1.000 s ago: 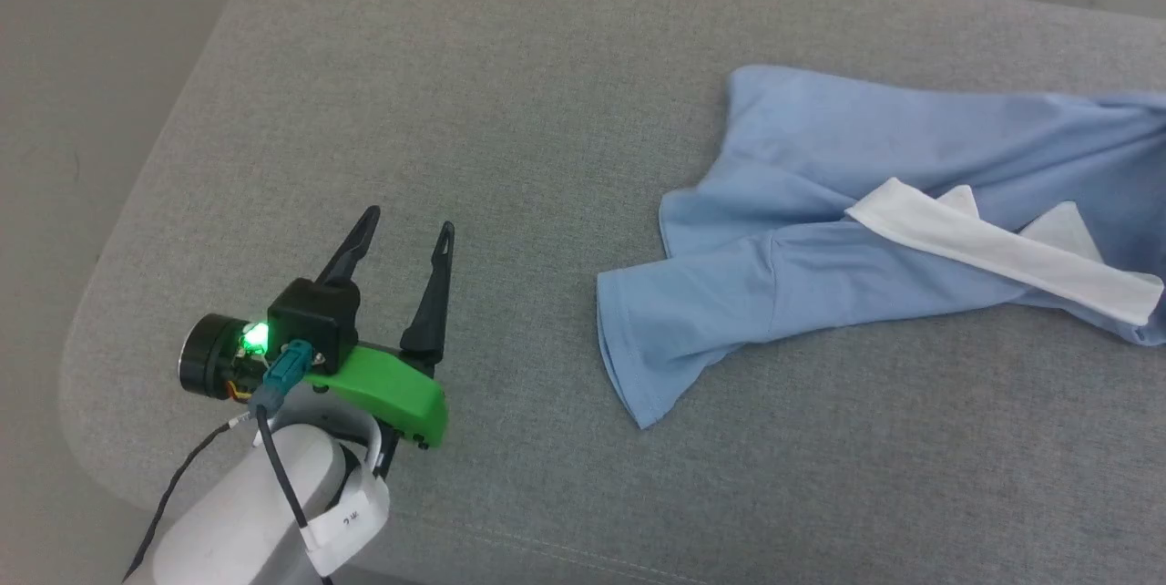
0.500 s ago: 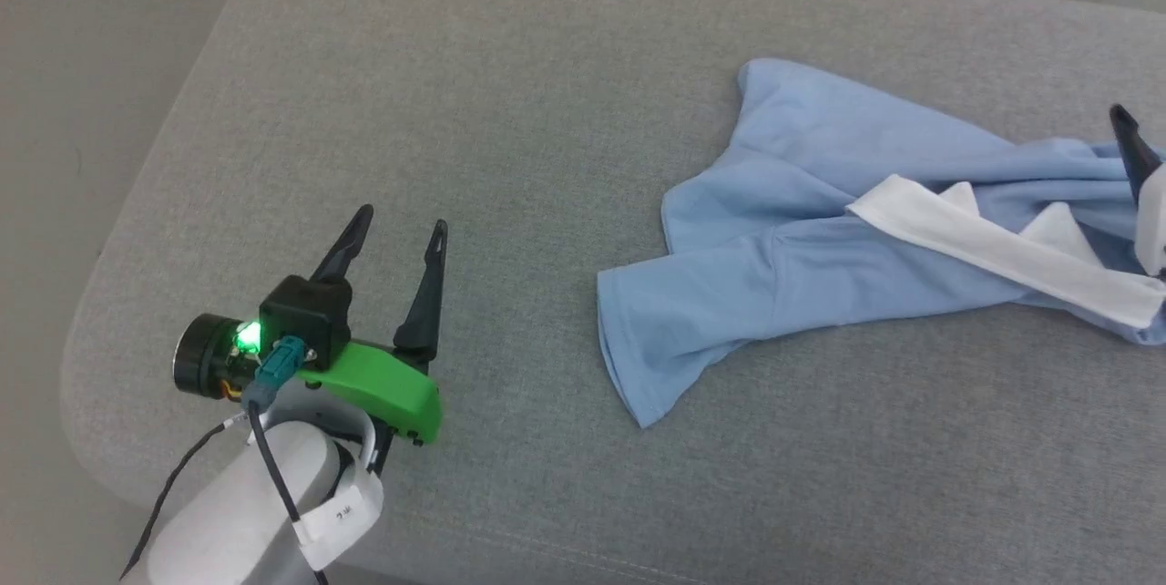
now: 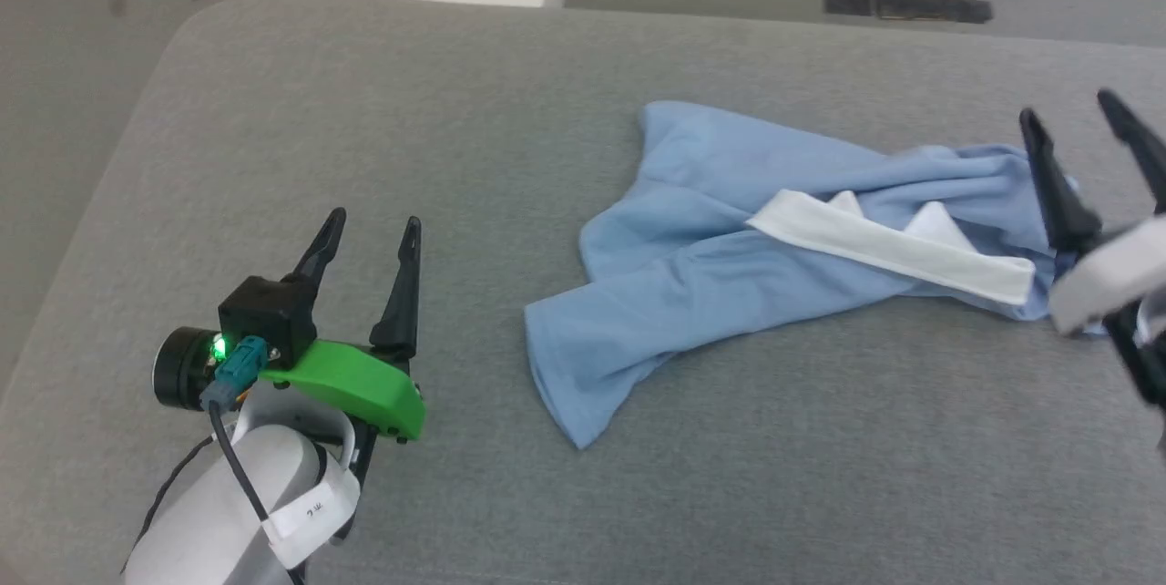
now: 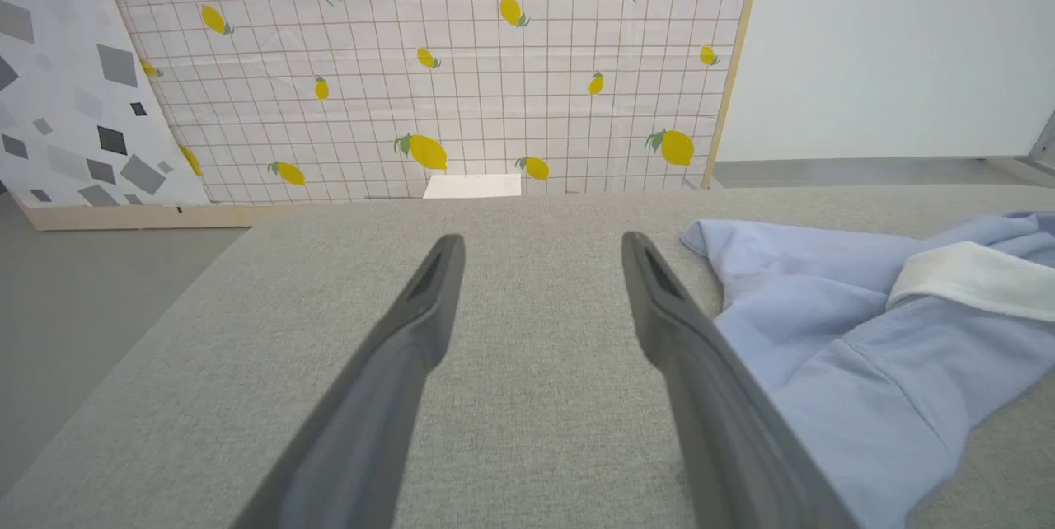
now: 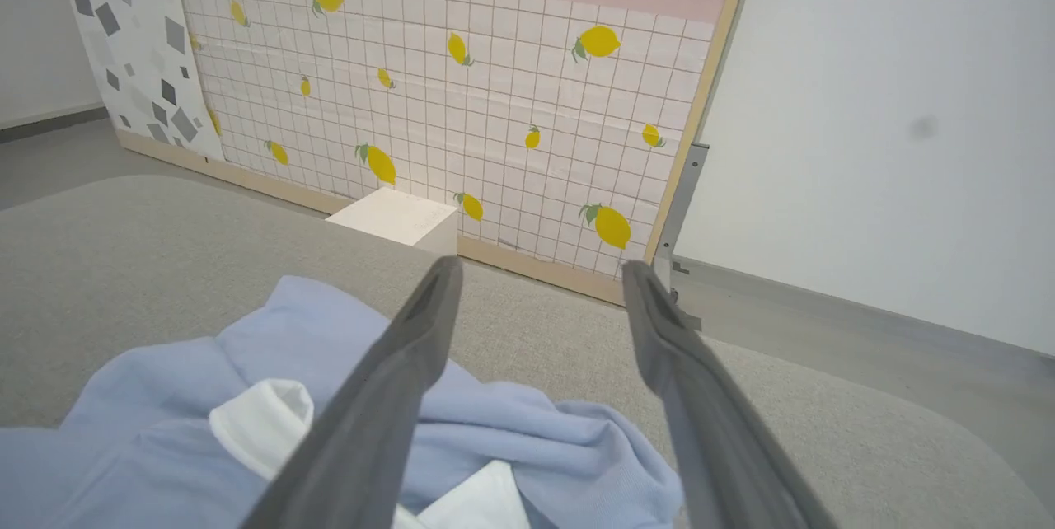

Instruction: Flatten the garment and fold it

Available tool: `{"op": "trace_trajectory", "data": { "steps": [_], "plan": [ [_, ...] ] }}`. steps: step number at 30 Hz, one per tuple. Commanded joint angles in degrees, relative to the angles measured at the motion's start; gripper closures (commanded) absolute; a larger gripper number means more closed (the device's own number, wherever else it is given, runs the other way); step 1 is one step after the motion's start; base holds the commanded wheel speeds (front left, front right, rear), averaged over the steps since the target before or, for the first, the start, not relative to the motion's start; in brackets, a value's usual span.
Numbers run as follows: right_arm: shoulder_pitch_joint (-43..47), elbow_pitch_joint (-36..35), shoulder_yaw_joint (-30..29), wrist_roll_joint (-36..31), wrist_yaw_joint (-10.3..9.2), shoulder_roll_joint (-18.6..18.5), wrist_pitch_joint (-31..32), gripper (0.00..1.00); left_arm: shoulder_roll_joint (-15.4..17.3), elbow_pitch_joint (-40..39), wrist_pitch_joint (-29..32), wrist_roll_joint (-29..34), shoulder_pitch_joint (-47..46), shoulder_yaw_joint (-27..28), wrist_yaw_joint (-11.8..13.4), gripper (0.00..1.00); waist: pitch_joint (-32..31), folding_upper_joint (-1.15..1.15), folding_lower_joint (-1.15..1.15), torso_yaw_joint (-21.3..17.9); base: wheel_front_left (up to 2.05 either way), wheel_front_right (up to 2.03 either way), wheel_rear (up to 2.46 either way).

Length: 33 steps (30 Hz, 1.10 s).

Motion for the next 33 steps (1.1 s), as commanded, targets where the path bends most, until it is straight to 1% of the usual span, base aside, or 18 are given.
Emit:
{"op": "trace_trajectory", "data": {
  "steps": [1, 5, 8, 10, 14, 18, 22, 26, 28, 30, 33],
  "plan": [
    [2.9, -1.8, -1.6, -0.9, -0.1, 1.4, -1.1, 0.0, 0.5, -0.3, 0.1, -0.4, 0.6, 0.1, 0.0, 0.0, -1.3, 0.0, 0.0, -2.5, 0.0, 0.0, 0.0],
    [10.7, -7.5, -8.2, -3.4, -0.1, 6.9, -2.3, 0.0, 0.8, -0.6, 1.7, -1.2, 1.2, -0.4, -0.3, 0.0, -1.3, 0.0, 0.0, -4.0, 0.0, 0.0, 0.0],
    [16.3, -12.0, -13.4, -6.1, -0.1, 11.7, -2.0, 0.0, 1.1, -0.5, 5.0, -2.6, 1.8, -1.5, -1.1, 0.0, -1.0, 0.0, 0.0, -5.0, 0.0, 0.0, 0.0],
    [20.0, -15.3, -16.9, -8.1, -0.1, 15.7, -0.8, 0.0, 1.8, -0.5, 8.7, -3.4, 1.6, -3.1, -2.6, 0.0, -0.4, 0.0, 0.0, -5.8, 0.0, 0.0, 0.0],
    [24.0, -20.7, -21.1, -11.7, -0.1, 20.9, 1.2, 0.0, 3.2, -1.0, 15.9, -5.2, -0.7, -5.1, -5.4, 0.0, 1.7, 0.0, 0.0, -7.5, 0.0, 0.0, 0.0],
    [25.1, -24.3, -23.8, -13.0, -0.1, 23.3, 2.5, 0.0, 5.0, -1.2, 25.9, -7.2, -5.0, -7.4, -8.8, 0.0, 4.2, 0.0, 0.0, -9.0, 0.0, 0.0, 0.0],
    [24.9, -26.3, -24.8, -13.7, -0.1, 24.2, 3.3, 0.0, 6.4, -0.4, 35.3, -9.0, -9.9, -9.0, -11.5, 0.0, 6.5, 0.0, 0.0, -10.3, 0.0, 0.0, 0.0],
    [24.4, -27.1, -25.1, -14.0, -0.1, 24.7, 3.5, 0.0, 7.3, 1.5, 43.3, -10.3, -13.9, -10.8, -14.0, 0.0, 8.4, 0.0, 0.0, -11.4, 0.0, 0.0, 0.0],
    [24.3, -27.0, -25.1, -14.1, -0.1, 25.0, 3.3, 0.0, 7.6, 2.6, 46.8, -11.1, -15.2, -11.7, -15.1, 0.0, 9.2, 0.0, 0.0, -11.9, 0.0, 0.0, 0.0],
    [24.1, -26.9, -24.9, -14.2, -0.1, 25.1, 3.1, 0.0, 7.8, 3.5, 48.8, -11.0, -16.5, -12.3, -16.0, 0.0, 9.9, 0.0, 0.0, -12.5, 0.0, 0.0, 0.0],
    [24.0, -26.6, -24.7, -14.2, -0.1, 25.3, 2.8, 0.0, 7.9, 4.8, 50.2, -10.9, -17.7, -12.8, -16.7, 0.0, 10.9, 0.0, 0.0, -13.1, 0.0, 0.0, 0.0]
  ]
}}
